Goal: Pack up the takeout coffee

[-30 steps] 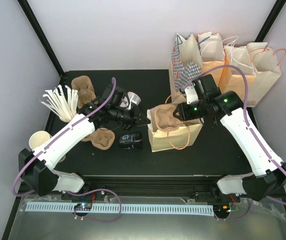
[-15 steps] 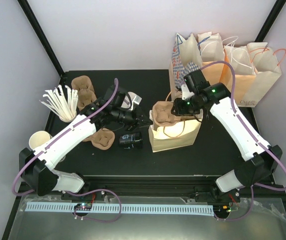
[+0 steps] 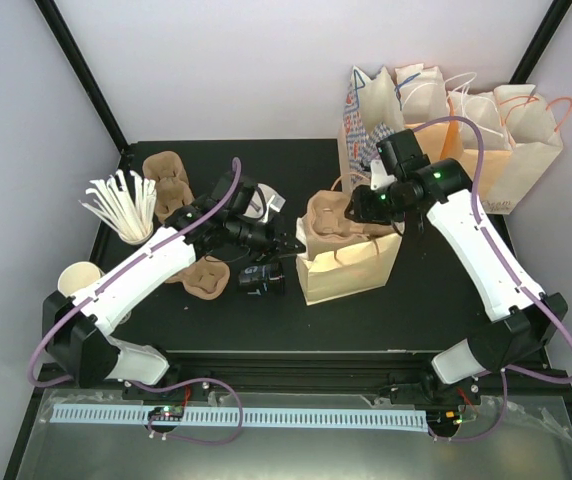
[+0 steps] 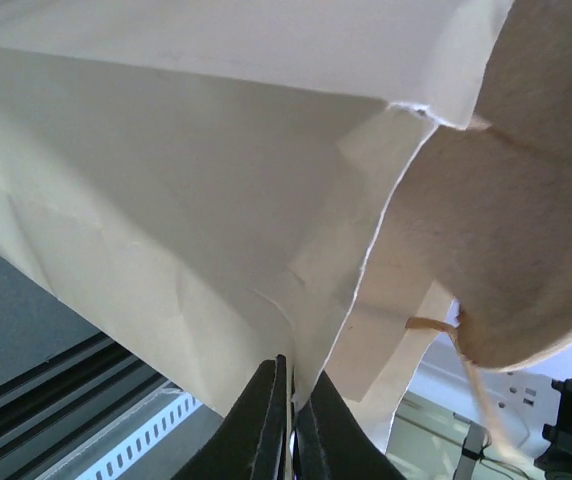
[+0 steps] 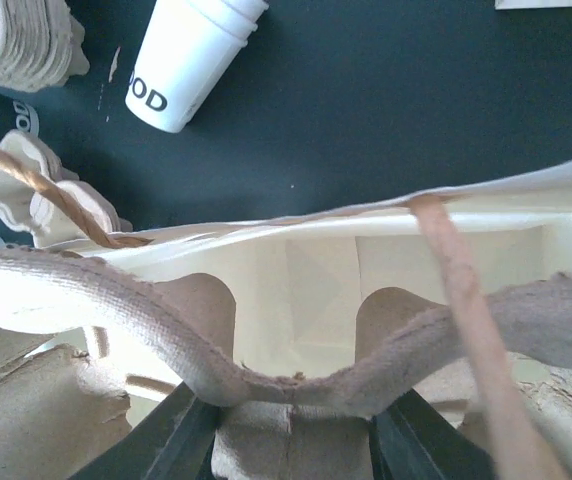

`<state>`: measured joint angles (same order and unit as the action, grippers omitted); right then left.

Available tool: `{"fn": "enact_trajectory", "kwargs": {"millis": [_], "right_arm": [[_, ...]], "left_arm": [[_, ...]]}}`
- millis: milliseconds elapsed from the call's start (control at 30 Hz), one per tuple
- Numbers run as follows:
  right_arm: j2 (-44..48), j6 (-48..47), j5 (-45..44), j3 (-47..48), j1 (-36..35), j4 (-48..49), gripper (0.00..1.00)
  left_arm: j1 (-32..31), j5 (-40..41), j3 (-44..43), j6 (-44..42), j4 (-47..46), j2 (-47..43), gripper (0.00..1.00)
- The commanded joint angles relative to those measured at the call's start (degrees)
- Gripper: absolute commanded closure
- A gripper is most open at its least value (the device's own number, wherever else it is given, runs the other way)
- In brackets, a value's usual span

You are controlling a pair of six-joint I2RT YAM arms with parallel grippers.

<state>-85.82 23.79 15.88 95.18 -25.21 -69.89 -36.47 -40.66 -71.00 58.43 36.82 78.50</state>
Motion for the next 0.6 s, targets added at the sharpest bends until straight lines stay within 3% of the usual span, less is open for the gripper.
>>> {"fn": "enact_trajectory", "kwargs": {"millis": [0,267,567], "right_arm": [[0.2,0.3,-1.7,2.3,1.3,-0.6,0.63],[2.3,-2.3,-3.8,-4.1,1.2,2.6,0.62],[6.8,-6.5,-12.6,-11.7,-2.1,4.8,0.62]], "left_arm": [[-0.4,-1.6,-2.5,-1.5,1.7,0.9,0.94],[-0.3,-2.7,-2.6,-0.6,0.3,1.6,0.94],[-0.1,-4.5,-2.4,2.6,-4.9,2.2,0.93]]}}
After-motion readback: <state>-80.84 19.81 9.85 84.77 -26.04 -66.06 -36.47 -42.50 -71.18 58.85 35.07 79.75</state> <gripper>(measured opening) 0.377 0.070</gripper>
